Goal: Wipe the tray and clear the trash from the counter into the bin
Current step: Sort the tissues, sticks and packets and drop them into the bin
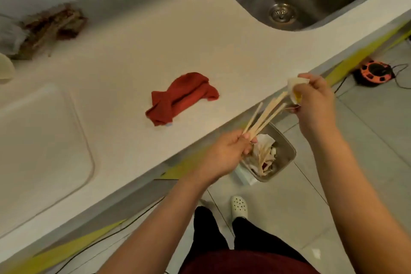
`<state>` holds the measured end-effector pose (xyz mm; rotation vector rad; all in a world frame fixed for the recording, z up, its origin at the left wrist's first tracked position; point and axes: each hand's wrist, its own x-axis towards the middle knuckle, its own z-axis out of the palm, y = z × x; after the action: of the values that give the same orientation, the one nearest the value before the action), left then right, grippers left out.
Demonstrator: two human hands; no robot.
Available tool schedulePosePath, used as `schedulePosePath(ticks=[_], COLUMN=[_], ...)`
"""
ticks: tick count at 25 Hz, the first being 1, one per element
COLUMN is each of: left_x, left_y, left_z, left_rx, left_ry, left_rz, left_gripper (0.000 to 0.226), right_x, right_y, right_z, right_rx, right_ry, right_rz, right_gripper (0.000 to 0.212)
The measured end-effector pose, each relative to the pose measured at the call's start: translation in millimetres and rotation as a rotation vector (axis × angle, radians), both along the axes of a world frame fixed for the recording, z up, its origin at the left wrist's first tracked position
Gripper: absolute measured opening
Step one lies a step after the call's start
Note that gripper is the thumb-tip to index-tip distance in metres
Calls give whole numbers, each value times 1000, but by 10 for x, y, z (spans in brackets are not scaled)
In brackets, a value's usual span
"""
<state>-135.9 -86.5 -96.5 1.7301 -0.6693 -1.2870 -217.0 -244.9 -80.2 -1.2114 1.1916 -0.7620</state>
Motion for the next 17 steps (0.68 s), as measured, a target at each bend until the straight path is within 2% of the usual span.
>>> schedulePosePath(ticks=[3, 6, 9, 11, 15, 17], left_x=[-377, -584, -720, -777, -798, -767], left_y=[-56, -74, -107, -189, -484, -659], left_z=[-373, -863, -1288, -1450, -1499, -1465], left_rx=[182, 387, 590, 700, 708, 638], left_ry=[201, 362, 311, 239, 305, 399], left_rz=[-66, 55, 147, 132, 182, 162], left_gripper=[29, 29, 29, 30, 27, 21], right_x=[-503, -867, -1139, -1236, -1186, -1124], right_y=[-156, -103, 93, 174, 151, 92], right_z=[-359, -892, -1482, -1729, -1834, -1853], right_rx=[119, 322, 573, 659, 656, 595], right_ry=[96, 205, 304, 356, 369, 339], right_rz=[-91, -102, -26, 12, 19, 51], right_gripper=[22, 17, 17, 21, 28, 45])
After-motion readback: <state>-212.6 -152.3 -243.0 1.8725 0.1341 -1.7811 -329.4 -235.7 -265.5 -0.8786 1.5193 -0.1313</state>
